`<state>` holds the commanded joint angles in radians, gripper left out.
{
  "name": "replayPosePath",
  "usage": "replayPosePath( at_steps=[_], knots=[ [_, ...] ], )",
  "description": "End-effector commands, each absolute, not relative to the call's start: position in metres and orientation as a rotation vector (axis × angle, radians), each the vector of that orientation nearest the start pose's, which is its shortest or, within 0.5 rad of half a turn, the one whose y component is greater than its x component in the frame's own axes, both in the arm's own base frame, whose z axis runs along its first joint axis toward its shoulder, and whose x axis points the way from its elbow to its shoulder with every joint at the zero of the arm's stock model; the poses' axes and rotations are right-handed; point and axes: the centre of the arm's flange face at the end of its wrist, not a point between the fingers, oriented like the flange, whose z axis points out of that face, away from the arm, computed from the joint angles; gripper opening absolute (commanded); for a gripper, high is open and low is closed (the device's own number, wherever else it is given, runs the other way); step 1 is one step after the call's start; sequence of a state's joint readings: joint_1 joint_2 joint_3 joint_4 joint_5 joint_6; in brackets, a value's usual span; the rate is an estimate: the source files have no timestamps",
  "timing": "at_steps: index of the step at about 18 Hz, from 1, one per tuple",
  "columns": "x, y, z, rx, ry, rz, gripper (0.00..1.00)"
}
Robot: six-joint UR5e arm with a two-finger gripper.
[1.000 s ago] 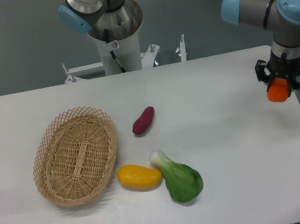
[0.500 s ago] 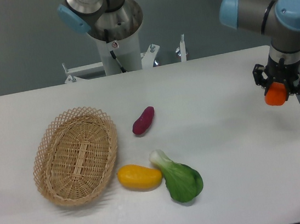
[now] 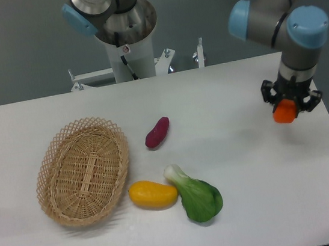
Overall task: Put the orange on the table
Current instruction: 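Carry the held orange with the gripper toward the purple sweet potato, then lower the orange onto the table and open the gripper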
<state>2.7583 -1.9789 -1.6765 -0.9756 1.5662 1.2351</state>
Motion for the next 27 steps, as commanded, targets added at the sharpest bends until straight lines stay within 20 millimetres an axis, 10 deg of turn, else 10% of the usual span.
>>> replayPosePath(
  at_steps=[13,16,27],
  knots=[
    [-0.424,0.405,0.241,-3.134,0.236,-0.01,0.59],
    [-0.408,0.419,0.237,-3.131,0.286,-0.025,1.0],
    [-0.446,0.41,0.268,-3.059,0.158,0.032,1.0]
  ],
)
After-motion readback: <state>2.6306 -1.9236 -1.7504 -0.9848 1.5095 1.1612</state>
